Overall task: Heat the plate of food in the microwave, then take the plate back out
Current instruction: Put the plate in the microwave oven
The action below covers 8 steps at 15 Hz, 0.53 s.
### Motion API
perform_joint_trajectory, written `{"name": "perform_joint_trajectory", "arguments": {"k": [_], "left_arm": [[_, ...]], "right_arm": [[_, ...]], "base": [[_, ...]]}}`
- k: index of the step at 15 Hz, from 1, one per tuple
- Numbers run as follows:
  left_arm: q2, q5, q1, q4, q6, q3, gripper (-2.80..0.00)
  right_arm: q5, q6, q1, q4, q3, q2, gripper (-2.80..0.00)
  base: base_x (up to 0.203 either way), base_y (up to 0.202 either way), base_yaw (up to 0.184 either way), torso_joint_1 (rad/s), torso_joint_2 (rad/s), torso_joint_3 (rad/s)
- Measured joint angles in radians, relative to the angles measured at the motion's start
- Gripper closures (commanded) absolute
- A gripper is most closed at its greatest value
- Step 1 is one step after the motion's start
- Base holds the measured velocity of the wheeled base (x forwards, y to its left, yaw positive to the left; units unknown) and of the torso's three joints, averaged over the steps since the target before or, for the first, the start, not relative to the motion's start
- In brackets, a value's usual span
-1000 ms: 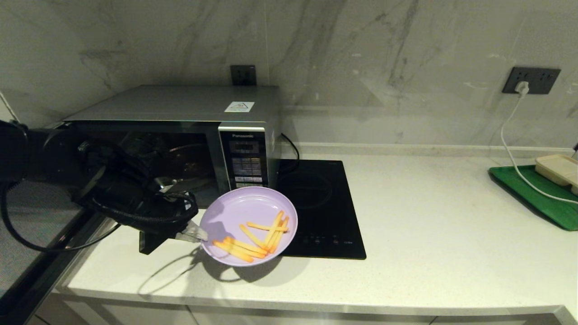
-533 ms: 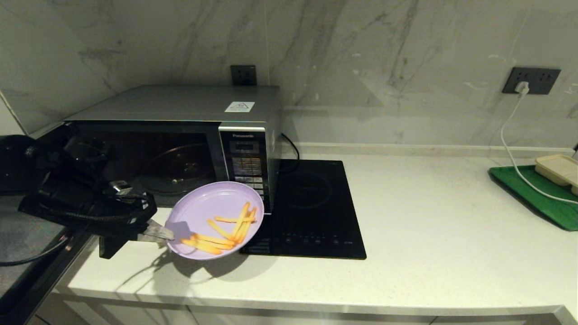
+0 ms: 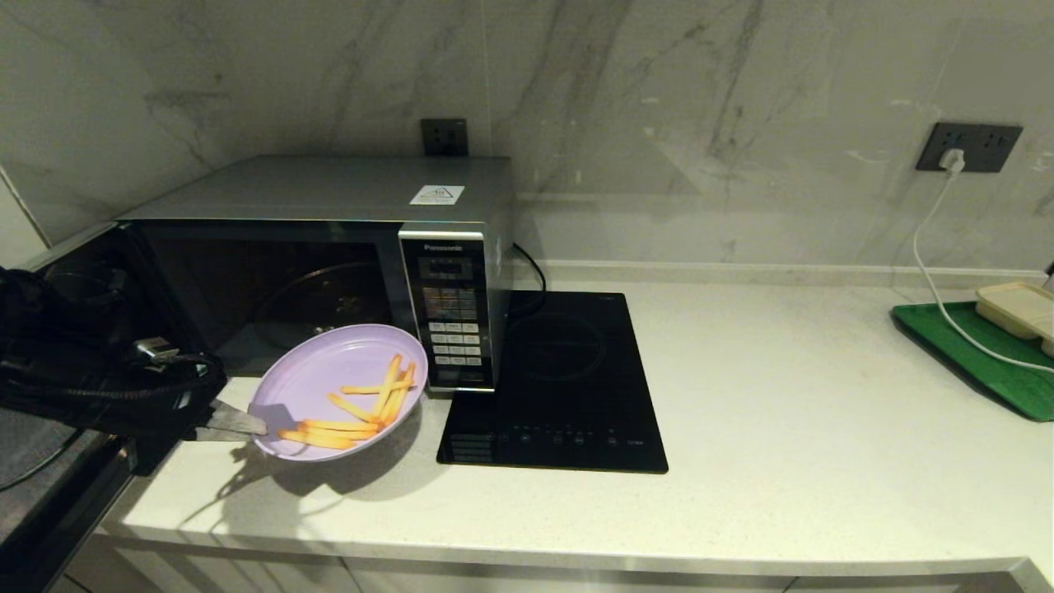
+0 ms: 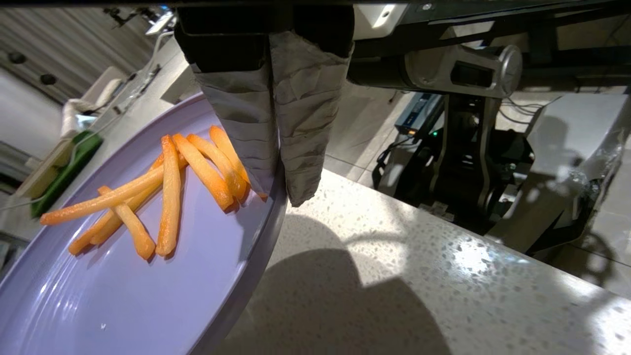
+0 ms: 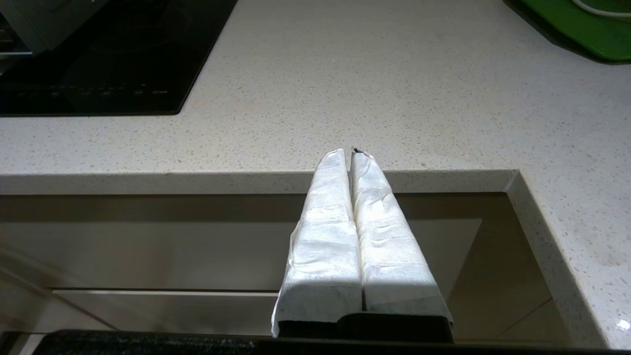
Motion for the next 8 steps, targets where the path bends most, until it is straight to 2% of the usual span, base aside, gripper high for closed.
{"name": "perform_joint_trajectory", "arguments": {"k": [5, 6, 8], "left_arm": [[0.041, -0.007, 0.081, -0.001, 0.009, -0.019, 0.0], [0.056, -0.006, 0.092, -0.006, 0.001, -0.03, 0.0], [0.081, 0.001, 0.11, -0.061, -0.055, -0.05, 0.0]], "right_arm": [[0.0, 0.0, 0.0, 0.0, 0.0, 0.0, 0.0], [0.0, 0.0, 0.0, 0.0, 0.0, 0.0, 0.0], [0.0, 0.0, 0.0, 0.0, 0.0, 0.0, 0.0]], "base": [[0.0, 0.0, 0.0, 0.0, 0.0, 0.0], [0.0, 0.0, 0.0, 0.0, 0.0, 0.0], [0.0, 0.0, 0.0, 0.0, 0.0, 0.0]]}}
